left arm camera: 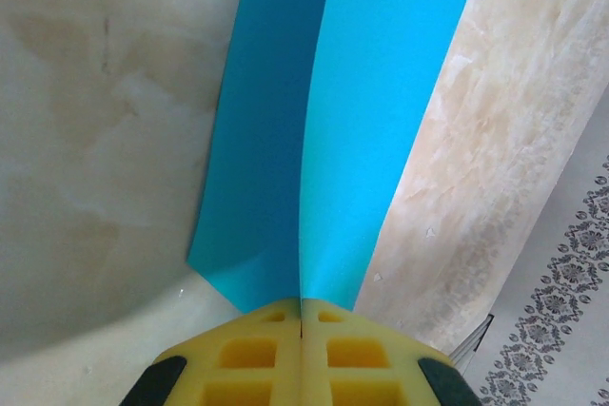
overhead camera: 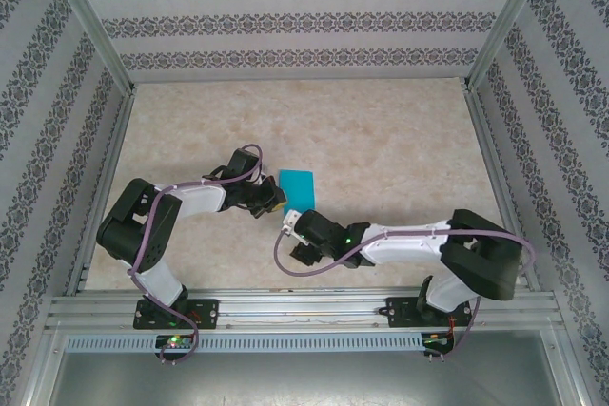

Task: Fold a paper plane with a square sheet of paper (fold left side to right side)
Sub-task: Third fold the triangle at the center of the table.

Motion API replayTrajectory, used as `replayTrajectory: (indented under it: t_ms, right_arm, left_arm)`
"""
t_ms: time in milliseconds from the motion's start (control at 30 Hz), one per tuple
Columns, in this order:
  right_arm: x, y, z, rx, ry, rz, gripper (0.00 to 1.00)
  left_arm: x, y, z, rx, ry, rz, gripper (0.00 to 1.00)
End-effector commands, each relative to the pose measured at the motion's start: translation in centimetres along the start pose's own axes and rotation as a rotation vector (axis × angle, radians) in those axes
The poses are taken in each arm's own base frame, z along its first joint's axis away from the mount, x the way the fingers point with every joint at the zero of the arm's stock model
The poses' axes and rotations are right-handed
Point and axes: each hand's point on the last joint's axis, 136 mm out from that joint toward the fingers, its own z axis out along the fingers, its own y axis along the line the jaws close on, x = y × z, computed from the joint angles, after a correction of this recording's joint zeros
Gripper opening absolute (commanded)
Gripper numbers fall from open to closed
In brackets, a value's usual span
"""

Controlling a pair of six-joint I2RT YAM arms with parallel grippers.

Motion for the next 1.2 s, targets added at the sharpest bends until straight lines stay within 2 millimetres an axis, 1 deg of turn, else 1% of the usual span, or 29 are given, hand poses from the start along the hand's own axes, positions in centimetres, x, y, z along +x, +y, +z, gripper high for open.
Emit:
replayTrajectory:
  t_ms: [0,133,267,433,533,600,700,833,900,933,1067,1167]
  right_arm:
    - [-2.1,-1.1,0.6,0.088,-0.018,-0.041,0.77]
    - [-3.2,-1.2,1.4,0.103,-0.025,-0.048,0.73]
    - [-3.9,-1.1,1.7,0.100,-0.034,-0.046,0.66]
    - [-3.9,-0.9,1.7,0.086,-0.036,-0.027,0.57]
    - [-3.7,-1.0,1.7,0.084,-0.035,-0.001,0.50]
    - [-3.8,-1.0,1.6,0.080,-0.039,0.023,0.45]
    - [-3.9,-1.1,1.4,0.067,-0.050,0.057,0.35]
    - [-4.0,-1.3,1.2,0.042,-0.060,0.101,0.14]
    - [-3.8,-1.3,1.1,0.028,-0.060,0.116,0.04]
    - [-3.7,-1.3,1.1,0.018,-0.058,0.126,0.00]
    - [-3.0,-1.3,1.0,-0.033,-0.048,0.181,0.00]
    - [-2.5,-1.3,0.9,-0.075,-0.048,0.233,0.00]
  left_arm:
    - [0.2,-0.6,0.1,0.018,-0.004,0.008,0.00]
    - [0.2,-0.6,0.1,0.016,-0.003,0.010,0.00]
    - [0.3,-0.5,0.2,0.011,-0.002,0.009,0.00]
    - [0.2,-0.5,0.2,0.011,-0.001,0.011,0.00]
    - [0.2,-0.4,0.3,0.009,0.002,0.011,0.00]
    - [0.2,-0.4,0.3,0.009,0.003,0.013,0.00]
    - [0.4,-0.3,0.4,0.005,0.009,0.014,0.00]
    - [0.4,-0.2,0.4,0.000,0.011,0.020,0.00]
    - [0.4,-0.2,0.3,-0.001,0.010,0.025,0.05]
    - [0.4,-0.2,0.3,-0.003,0.010,0.028,0.08]
    - [0.0,-0.3,-0.5,-0.016,0.000,0.053,0.26]
    - [-0.6,-0.5,-1.8,-0.017,-0.022,0.063,0.30]
